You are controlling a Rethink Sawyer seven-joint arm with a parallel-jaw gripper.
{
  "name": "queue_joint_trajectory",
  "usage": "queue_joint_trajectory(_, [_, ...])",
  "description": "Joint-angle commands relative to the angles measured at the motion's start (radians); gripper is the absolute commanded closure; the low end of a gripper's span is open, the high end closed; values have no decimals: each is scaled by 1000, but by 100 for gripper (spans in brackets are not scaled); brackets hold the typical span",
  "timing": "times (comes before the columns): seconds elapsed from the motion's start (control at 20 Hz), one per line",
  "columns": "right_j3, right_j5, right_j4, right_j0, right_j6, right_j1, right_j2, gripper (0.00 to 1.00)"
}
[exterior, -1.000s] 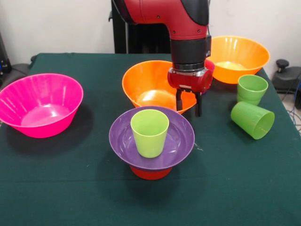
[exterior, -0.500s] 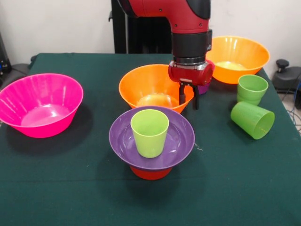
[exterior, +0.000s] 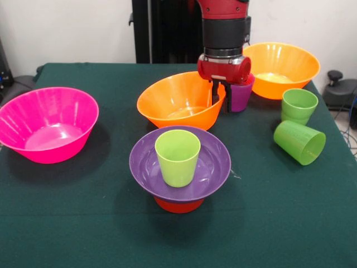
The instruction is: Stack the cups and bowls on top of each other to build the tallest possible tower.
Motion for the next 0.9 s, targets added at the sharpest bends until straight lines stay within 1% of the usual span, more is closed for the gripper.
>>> queue_joint_trajectory(0.05, [58, 126, 63, 7, 178, -5, 50, 100])
queue_joint_trajectory(0.3, [69, 134, 67, 2, 177, -12, 61, 100])
queue_joint_trajectory(0.6, [83, 171, 89, 5, 171, -38, 58, 100])
queue_joint_trajectory(0.9, [104, 267, 112, 11, 147, -99, 29, 100])
